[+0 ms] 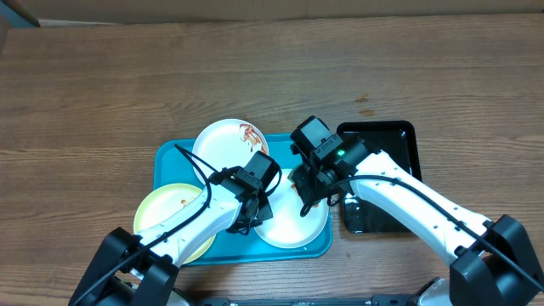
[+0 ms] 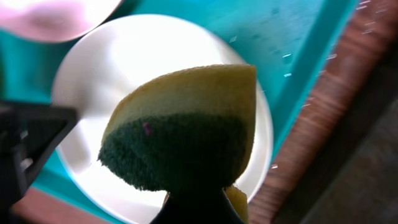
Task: Clean dirty plates on tray and stack at the side
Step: 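Carry the sponge with the right gripper onto the front white plate, then scrub the front white plate with the sponge in the right gripper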
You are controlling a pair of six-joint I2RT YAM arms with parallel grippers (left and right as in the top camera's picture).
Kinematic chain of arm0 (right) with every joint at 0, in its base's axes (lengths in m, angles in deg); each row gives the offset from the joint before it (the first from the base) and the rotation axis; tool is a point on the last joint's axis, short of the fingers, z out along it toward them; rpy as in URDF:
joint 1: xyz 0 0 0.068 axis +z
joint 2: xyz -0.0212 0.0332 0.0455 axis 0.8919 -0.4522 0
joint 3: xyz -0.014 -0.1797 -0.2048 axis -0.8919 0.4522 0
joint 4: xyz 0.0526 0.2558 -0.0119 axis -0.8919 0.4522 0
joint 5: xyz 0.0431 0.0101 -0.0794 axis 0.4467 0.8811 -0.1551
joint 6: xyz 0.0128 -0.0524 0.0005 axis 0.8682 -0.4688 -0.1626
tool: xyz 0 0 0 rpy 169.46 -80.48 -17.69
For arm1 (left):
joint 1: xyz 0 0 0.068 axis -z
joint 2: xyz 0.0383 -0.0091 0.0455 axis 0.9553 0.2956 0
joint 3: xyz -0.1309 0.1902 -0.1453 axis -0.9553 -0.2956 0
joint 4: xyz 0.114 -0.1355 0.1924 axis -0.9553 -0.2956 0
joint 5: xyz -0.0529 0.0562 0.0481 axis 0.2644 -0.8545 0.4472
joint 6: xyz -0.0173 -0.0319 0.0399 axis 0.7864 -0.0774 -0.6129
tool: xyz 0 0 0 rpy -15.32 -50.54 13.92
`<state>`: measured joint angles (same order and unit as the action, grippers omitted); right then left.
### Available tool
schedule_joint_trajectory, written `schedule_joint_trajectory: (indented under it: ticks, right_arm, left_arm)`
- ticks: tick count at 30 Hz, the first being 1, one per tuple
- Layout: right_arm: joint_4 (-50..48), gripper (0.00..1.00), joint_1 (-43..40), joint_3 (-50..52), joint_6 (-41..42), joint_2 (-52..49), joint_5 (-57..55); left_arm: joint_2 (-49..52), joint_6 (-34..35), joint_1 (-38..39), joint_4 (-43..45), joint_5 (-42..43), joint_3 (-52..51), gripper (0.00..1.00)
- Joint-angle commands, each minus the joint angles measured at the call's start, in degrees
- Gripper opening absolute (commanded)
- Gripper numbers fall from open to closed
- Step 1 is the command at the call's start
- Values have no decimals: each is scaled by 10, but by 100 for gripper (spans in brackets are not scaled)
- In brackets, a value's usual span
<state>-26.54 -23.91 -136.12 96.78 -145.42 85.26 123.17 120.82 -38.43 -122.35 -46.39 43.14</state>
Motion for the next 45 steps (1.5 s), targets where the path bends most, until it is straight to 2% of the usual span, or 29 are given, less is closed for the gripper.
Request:
schedule_joint_trajectory:
  ticks: [1, 29, 45]
  right_arm:
    - [-6, 4, 1, 2, 14, 9, -51]
    - [-19, 4, 2, 2, 12, -86, -61]
    - [-16, 4, 12, 2, 29, -88, -51]
  left_arm:
    - [12, 10, -7, -7, -37, -14, 4]
    - [12, 7, -7, -16, -33, -14, 4]
    - [12, 6, -7, -17, -33, -14, 4]
